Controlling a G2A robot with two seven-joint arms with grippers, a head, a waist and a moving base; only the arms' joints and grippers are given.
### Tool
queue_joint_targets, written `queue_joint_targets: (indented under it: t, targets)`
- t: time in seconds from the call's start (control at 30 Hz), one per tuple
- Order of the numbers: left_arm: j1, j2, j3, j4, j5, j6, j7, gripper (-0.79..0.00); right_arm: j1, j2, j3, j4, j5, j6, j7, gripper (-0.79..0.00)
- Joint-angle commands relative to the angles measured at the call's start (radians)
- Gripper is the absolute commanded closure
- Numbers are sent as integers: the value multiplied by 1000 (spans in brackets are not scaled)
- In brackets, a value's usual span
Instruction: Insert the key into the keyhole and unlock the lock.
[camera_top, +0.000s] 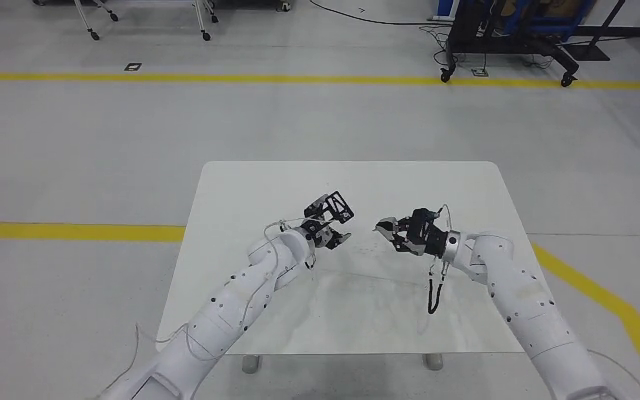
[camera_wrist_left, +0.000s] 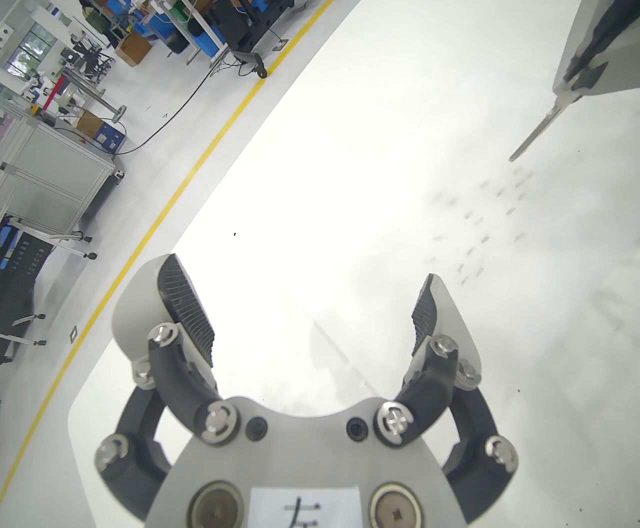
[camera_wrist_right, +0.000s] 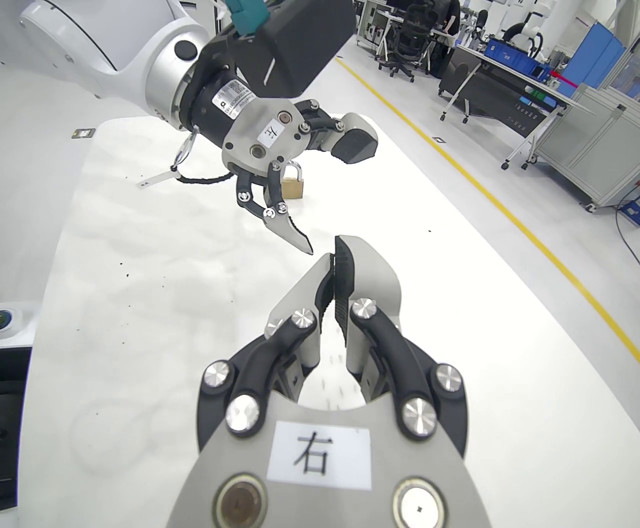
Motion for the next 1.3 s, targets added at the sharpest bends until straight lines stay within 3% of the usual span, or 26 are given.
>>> queue_joint_targets:
  t: [0.0, 0.13, 0.23, 0.33, 0.47, 0.53, 0.6, 0.87, 0.97, 1.07, 1.23, 1.27]
  targets:
    - [0, 0, 0, 0, -1, 0, 0, -785, 0, 0, 0, 0, 0, 0, 0, 0]
    - [73, 22, -77, -46, -23, 34, 172, -785, -6, -5, -1, 5, 55, 7, 5, 0]
    - [140, 52, -196, -58, -140, -70, 346, -785, 11, -18, -15, 37, 211, -48, 27, 0]
    - [197, 80, -312, -56, -301, -288, 503, -785, 31, -34, -37, 92, 391, -94, 59, 0]
    - [208, 102, -409, 59, -591, -727, 665, -785, 55, -55, -88, 143, 633, -114, 128, 0]
    - [181, 102, -360, 104, -719, -773, 691, -785, 66, -62, -114, 149, 739, -114, 169, 0]
    - [175, 103, -349, 118, -736, -773, 683, -785, 70, -65, -139, 139, 811, -114, 194, 0]
    - [188, 101, -336, 112, -750, -773, 670, -785, 70, -65, -139, 139, 811, -114, 194, 0]
    - [202, 96, -270, 86, -924, -773, 617, -785, 47, -73, -171, 114, 916, -114, 212, 0]
    - [187, 106, -214, 68, -1158, -773, 496, -785, 46, -86, -219, 114, 1086, -114, 264, 0]
    - [152, 141, -169, 81, -1573, -773, 141, -785, 83, -105, -289, 143, 1349, -114, 391, 0]
    - [142, 148, -168, 90, -1629, -773, 67, -671, 88, -109, -304, 143, 1406, -114, 420, 0]
